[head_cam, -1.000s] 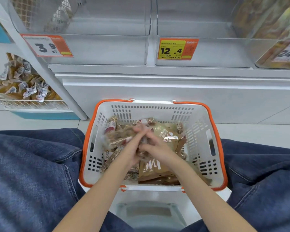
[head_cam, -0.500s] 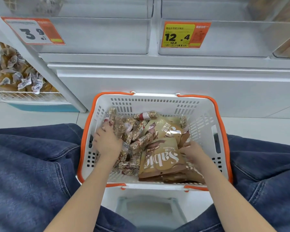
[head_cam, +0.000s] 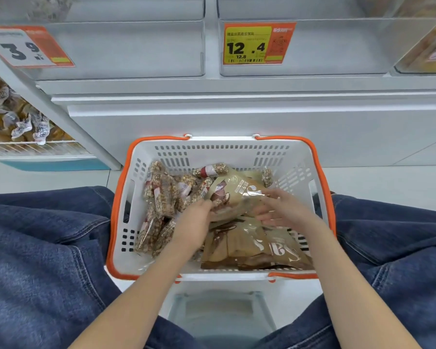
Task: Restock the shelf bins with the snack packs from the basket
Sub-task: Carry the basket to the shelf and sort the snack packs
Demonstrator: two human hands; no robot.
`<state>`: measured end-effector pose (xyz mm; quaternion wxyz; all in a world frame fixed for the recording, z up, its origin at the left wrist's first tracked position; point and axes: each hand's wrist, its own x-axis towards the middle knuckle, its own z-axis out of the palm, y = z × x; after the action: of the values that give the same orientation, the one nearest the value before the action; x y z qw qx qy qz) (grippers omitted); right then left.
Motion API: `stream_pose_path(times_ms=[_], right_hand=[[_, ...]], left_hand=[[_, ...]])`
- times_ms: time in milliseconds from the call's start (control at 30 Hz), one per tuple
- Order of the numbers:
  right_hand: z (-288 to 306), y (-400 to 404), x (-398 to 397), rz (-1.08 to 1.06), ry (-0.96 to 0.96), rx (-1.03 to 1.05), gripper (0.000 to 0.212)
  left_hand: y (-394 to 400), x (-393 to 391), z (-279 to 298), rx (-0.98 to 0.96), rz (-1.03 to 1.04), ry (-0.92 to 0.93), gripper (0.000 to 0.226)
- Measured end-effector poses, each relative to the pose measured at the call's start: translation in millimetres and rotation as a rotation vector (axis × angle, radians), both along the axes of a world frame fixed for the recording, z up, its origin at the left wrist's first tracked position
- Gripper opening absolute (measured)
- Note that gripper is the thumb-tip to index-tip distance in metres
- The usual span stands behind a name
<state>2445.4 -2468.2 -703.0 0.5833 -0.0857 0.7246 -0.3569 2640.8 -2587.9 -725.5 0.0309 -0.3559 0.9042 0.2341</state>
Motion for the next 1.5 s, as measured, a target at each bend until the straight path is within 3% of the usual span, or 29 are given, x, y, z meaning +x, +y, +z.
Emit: stream_pose_path(times_ms=[67,133,200,333,567,667,767,867,933,1000,1167,1233,1367,1500], right_hand=[[0.4,14.0,-16.0,0.467,0.190,0.213,0.044],[-4.7,22.7,-13.9,0.906,0.168,0.379,0.067],[-13.7,26.8,3.4,1.054,0.140,0.377,0.087],[-29.2,35.1,19.2,1.037,0.208,0.238,0.094],[-4.8,46.8,8.1,1.018,0.124,0.232,0.093],[-6.0,52.0,12.7,1.109,0.412,0.196,0.090],[-18.7,50.4,27.7,1.151,0.677,0.058,0.063],[-18.5,39.2,43.7,1.023,0.852,-0.007,0.027],[-14.4,31.4,48.0,0.913,0.981,-0.030,0.022],[-6.7,24.1,46.6,0.798,1.074,-0.120,0.019],[12.8,9.4,37.3,0.619,1.124,-0.334,0.012],[13.8,5.5,35.8,0.581,1.127,-0.335,0.013],[11.2,4.3,36.5,0.588,0.951,-0.286,0.015],[28.2,11.3,13.8,0.342,0.992,-0.299,0.015]], left_hand=[[-15.4,4.8,1.1,-0.008,0.067,0.017,0.009],[-23.6,2.7,4.3,0.005,0.075,0.045,0.015],[-23.2,-2.1,5.1,0.019,0.057,0.044,0.016],[-11.7,-3.0,7.0,-0.016,-0.010,-0.001,0.020],[-4.7,4.2,6.6,-0.122,-0.208,-0.043,0.091],[-0.4,0.0,17.2,-0.069,-0.228,-0.089,0.076],[4.8,-4.9,18.0,-0.170,-0.399,-0.015,0.052],[7.6,-10.3,18.5,-0.064,-0.369,-0.002,0.040],[7.2,-11.3,15.3,-0.040,-0.349,0.015,0.032],[9.5,-12.2,18.6,0.131,-0.254,0.063,0.029],[6.1,-21.3,38.3,0.419,-0.106,0.138,0.035],[0.9,-25.8,40.6,0.408,-0.097,0.118,0.028],[3.6,-25.6,33.7,0.370,-0.111,0.008,0.021],[-6.7,-18.1,30.3,0.241,0.035,0.093,0.011]])
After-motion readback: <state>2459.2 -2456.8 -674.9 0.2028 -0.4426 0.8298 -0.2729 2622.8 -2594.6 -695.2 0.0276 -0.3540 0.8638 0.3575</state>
